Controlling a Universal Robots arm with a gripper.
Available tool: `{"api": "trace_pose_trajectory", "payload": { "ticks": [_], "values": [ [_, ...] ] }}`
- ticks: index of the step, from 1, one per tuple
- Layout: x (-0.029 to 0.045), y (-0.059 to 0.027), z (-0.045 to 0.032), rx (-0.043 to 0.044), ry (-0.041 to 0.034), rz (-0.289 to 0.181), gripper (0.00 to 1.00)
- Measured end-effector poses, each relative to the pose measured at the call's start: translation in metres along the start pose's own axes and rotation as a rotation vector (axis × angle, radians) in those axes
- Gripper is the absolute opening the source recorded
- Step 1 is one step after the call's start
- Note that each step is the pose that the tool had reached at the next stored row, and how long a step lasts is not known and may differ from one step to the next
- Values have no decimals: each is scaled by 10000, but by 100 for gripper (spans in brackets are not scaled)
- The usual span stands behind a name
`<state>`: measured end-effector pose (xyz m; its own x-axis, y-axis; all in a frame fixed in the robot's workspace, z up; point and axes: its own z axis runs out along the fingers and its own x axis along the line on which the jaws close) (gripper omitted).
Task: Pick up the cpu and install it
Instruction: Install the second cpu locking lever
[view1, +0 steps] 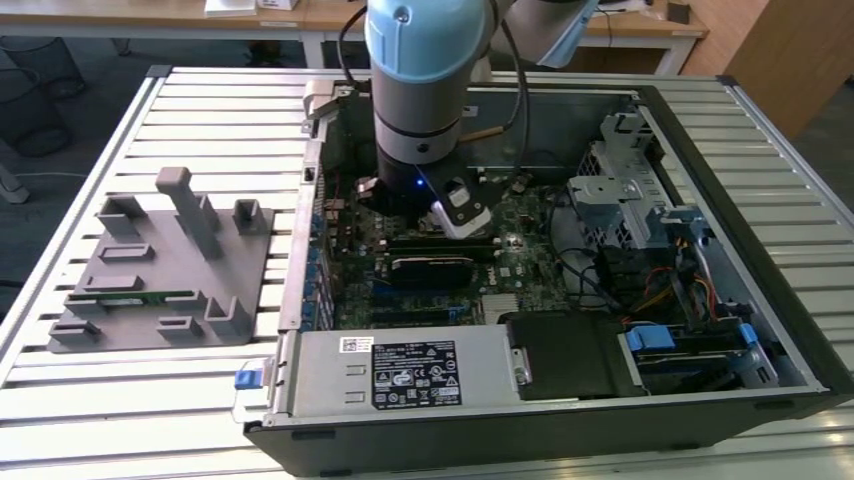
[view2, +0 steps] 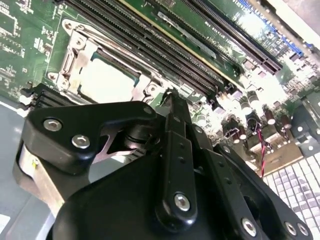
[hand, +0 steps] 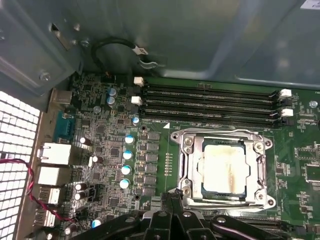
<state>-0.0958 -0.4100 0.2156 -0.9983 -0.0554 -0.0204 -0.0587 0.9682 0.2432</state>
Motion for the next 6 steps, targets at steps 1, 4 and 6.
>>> {"api": "trace_pose_trajectory", "payload": {
  "ticks": [1, 4, 6],
  "values": [
    [0, 5, -19, -21, -1, 2, 11],
    [-1, 17, -67, -92, -5, 0, 11],
    [-2, 24, -97, -127, -6, 2, 11]
  ]
}}
